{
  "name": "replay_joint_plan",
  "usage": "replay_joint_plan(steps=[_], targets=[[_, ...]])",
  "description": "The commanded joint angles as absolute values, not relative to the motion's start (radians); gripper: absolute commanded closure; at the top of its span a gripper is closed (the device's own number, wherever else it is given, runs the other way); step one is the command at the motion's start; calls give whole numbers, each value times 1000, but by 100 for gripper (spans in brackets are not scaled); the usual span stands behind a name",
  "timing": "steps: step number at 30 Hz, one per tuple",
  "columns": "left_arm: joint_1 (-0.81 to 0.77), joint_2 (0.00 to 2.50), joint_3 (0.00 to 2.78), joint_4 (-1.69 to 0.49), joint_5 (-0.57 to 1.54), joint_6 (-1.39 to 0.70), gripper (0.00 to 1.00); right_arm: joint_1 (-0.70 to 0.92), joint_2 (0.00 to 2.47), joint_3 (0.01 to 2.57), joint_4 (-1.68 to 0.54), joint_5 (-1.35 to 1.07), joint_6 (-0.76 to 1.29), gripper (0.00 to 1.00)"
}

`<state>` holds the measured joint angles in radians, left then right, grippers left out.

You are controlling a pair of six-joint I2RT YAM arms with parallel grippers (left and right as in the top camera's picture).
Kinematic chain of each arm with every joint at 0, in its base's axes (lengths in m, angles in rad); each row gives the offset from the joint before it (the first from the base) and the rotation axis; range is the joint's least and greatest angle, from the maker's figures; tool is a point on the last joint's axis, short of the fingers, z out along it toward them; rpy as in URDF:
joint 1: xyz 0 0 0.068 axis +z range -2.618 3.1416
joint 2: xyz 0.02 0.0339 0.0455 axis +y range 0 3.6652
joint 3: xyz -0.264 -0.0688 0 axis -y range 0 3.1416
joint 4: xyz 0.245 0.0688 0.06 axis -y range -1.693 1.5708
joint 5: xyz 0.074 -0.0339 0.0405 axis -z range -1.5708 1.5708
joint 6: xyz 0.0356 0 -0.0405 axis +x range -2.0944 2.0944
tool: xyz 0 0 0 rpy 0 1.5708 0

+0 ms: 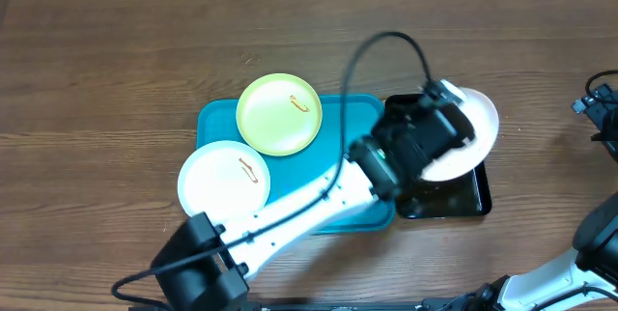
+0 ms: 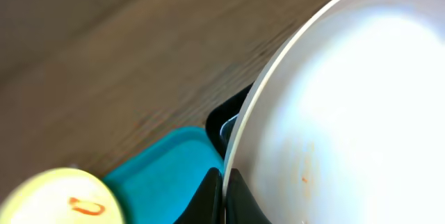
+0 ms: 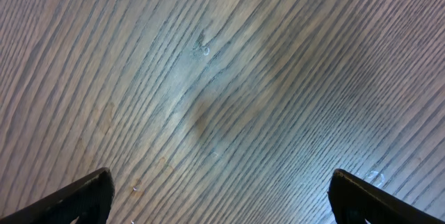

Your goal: Clean dirty plates on tray and stack at the side

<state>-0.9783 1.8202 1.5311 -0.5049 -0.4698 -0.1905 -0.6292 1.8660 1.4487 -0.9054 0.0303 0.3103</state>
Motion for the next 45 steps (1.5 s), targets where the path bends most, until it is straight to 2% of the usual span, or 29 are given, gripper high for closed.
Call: replay_joint_plan(steps=[1, 8, 12, 20, 26, 32, 40, 41, 44, 45], targets=[[-856, 1811, 1553, -513, -176, -327, 96, -630, 1863, 1466, -901, 35, 314, 0], [-496, 1811, 1553, -577, 331, -473, 96, -630, 1863, 1466, -901, 35, 314, 0], [-244, 1811, 1553, -632, 501, -475, 96, -630, 1863, 1466, -901, 35, 314, 0], [201, 1811, 1553, -792, 437, -441, 96, -630, 1863, 1466, -901, 35, 314, 0], [437, 1811, 1530, -841, 167, -442, 96, -630, 1863, 1466, -901, 35, 314, 0], [550, 1811, 1402, -754, 20, -442, 96, -630, 1863, 1466, -901, 35, 314, 0], [556, 1812, 1187, -537, -7, -446, 96, -630, 1863, 1466, -901, 35, 314, 0], [556, 1812, 1181, -526, -6, -451, 92, -630, 1863, 1466, -901, 35, 314, 0], [556, 1810, 1196, -528, 78, -434, 25, -630, 1863, 1466, -901, 35, 314, 0], [556, 1810, 1208, -537, 138, -418, 23, -630, 1863, 1466, -901, 35, 314, 0]])
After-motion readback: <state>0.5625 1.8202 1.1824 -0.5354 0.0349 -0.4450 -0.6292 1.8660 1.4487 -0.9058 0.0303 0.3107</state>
